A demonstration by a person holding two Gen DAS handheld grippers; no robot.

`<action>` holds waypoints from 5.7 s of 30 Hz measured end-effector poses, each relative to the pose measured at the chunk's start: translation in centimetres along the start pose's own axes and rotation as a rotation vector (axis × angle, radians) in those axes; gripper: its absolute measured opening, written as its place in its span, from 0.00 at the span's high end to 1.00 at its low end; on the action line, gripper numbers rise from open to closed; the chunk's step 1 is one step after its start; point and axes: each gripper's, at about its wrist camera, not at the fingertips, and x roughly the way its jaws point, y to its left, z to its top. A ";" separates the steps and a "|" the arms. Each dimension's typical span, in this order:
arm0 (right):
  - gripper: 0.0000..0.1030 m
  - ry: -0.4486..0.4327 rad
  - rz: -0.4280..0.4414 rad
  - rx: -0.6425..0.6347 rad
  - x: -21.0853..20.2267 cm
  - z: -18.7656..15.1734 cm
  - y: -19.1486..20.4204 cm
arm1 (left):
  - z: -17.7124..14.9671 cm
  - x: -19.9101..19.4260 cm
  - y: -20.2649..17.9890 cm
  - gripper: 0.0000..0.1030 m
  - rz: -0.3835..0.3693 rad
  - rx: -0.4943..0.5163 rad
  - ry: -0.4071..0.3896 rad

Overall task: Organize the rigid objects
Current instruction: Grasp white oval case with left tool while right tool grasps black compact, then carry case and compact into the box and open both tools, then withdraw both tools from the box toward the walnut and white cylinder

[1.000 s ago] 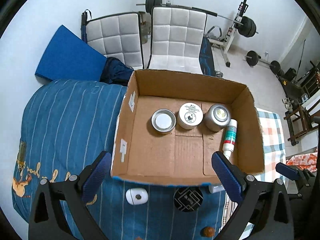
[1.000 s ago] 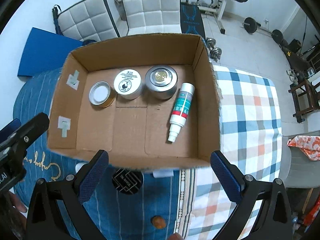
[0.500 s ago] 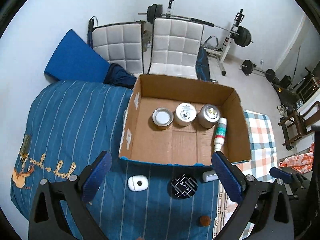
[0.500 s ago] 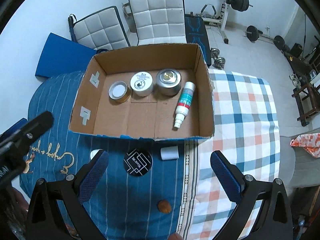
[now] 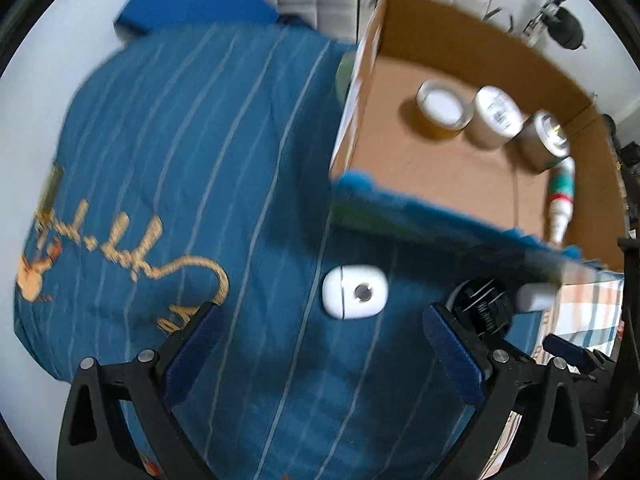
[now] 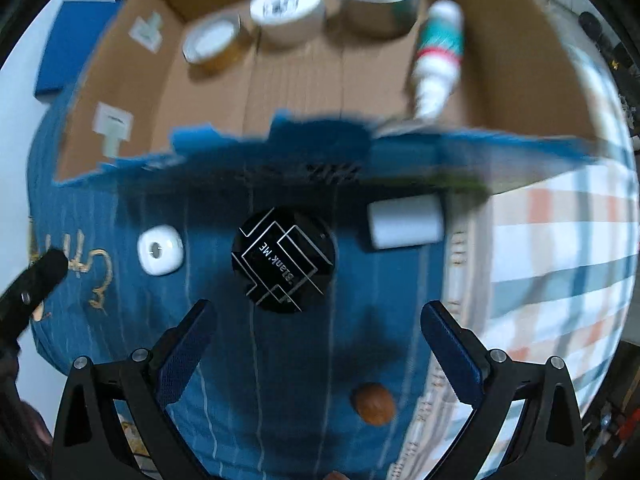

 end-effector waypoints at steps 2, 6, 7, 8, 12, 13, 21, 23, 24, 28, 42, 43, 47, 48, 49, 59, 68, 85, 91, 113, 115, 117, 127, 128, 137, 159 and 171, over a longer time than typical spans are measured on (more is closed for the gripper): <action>0.00 0.026 -0.015 -0.005 2.0 0.4 0.7 | -0.1 1.5 0.3 0.00 -0.001 -0.014 0.035; 0.00 0.039 -0.032 0.005 4.6 1.1 1.7 | 0.1 3.9 0.6 0.00 0.009 -0.026 0.099; 0.00 0.023 -0.040 0.007 4.9 1.3 1.9 | 0.1 4.4 0.6 0.00 0.012 -0.024 0.112; 0.00 0.008 -0.055 0.006 5.1 1.5 2.2 | 0.2 4.8 0.4 0.00 0.016 -0.018 0.121; 0.22 0.005 -0.087 -0.011 6.1 1.7 2.9 | 0.5 5.9 -0.3 0.00 0.000 0.007 0.147; 0.22 0.008 -0.101 -0.023 6.1 1.5 3.0 | 0.5 6.2 -0.6 0.01 -0.008 0.013 0.151; 0.22 0.060 -0.123 -0.027 5.3 -1.7 0.4 | 0.4 9.3 -2.6 0.16 -0.022 0.049 0.221; 0.22 0.082 -0.123 0.010 5.5 -2.5 -1.0 | 0.2 9.8 -2.7 0.32 -0.021 0.044 0.216; 0.22 0.089 -0.124 0.022 5.6 -2.9 -1.6 | 0.2 9.8 -2.7 0.33 -0.022 0.044 0.209; 0.22 0.103 -0.095 0.055 5.9 -3.9 -3.2 | -0.5 9.5 -2.9 0.48 -0.016 0.052 0.180; 0.22 0.163 -0.061 0.043 6.2 -7.2 -5.1 | -10.9 9.1 -0.8 0.47 -0.090 0.036 0.271; 0.21 0.168 -0.056 0.049 6.3 -7.5 -5.2 | -10.7 9.2 -0.1 0.46 -0.107 0.015 0.284; 0.20 0.189 -0.033 0.072 6.3 -8.4 -5.5 | -9.0 10.1 2.9 0.37 -0.203 -0.088 0.336; 0.20 0.189 -0.029 0.078 6.7 -9.8 -4.5 | -8.8 10.3 3.2 0.37 -0.211 -0.102 0.346; 0.19 0.188 -0.022 0.086 6.7 -10.0 -4.5 | -8.7 10.4 3.3 0.36 -0.209 -0.106 0.351; 0.16 0.189 -0.018 0.129 7.5 -8.2 -4.9 | -6.6 10.5 -0.5 0.42 -0.010 -0.003 0.298; 0.25 0.167 -0.148 0.022 7.4 -9.1 -1.8 | -8.4 8.6 -3.6 0.48 -0.005 0.029 0.261; 0.25 0.045 -0.042 -0.050 -0.5 -9.7 -0.8 | -12.5 -5.4 -3.3 0.48 -0.132 0.138 0.071; 0.25 -0.035 -0.010 -0.071 -5.8 -9.7 -1.1 | -10.4 -10.8 -4.2 0.48 -0.179 0.159 -0.009; 0.25 -0.203 0.113 -0.066 -14.8 0.9 -1.0 | 5.7 -12.2 -7.8 0.48 -0.286 0.151 -0.101; 0.25 -0.194 0.094 -0.074 -14.0 2.9 -0.8 | 7.5 -10.5 -8.0 0.48 -0.277 0.145 -0.073; 0.25 -0.177 0.072 -0.080 -12.7 5.0 -0.6 | 8.9 -8.7 -8.1 0.48 -0.282 0.127 -0.034; 0.25 -0.029 0.040 -0.090 -3.6 11.8 -0.9 | 12.6 3.3 -9.4 0.47 -0.205 0.137 0.227; 0.25 -0.013 0.034 -0.094 -2.7 12.3 -0.9 | 12.7 4.3 -9.6 0.47 -0.191 0.147 0.249; 0.25 0.094 0.010 -0.118 2.3 14.6 -0.9 | 13.1 9.2 -10.3 0.47 -0.144 0.154 0.358; 0.07 0.154 -0.014 -0.148 1.7 14.5 -0.3 | 12.5 4.2 -10.8 0.19 -0.149 0.122 0.287; 0.00 0.024 -0.053 -0.105 -3.7 10.8 -1.2 | 10.0 -3.2 -9.8 0.05 -0.121 0.137 0.072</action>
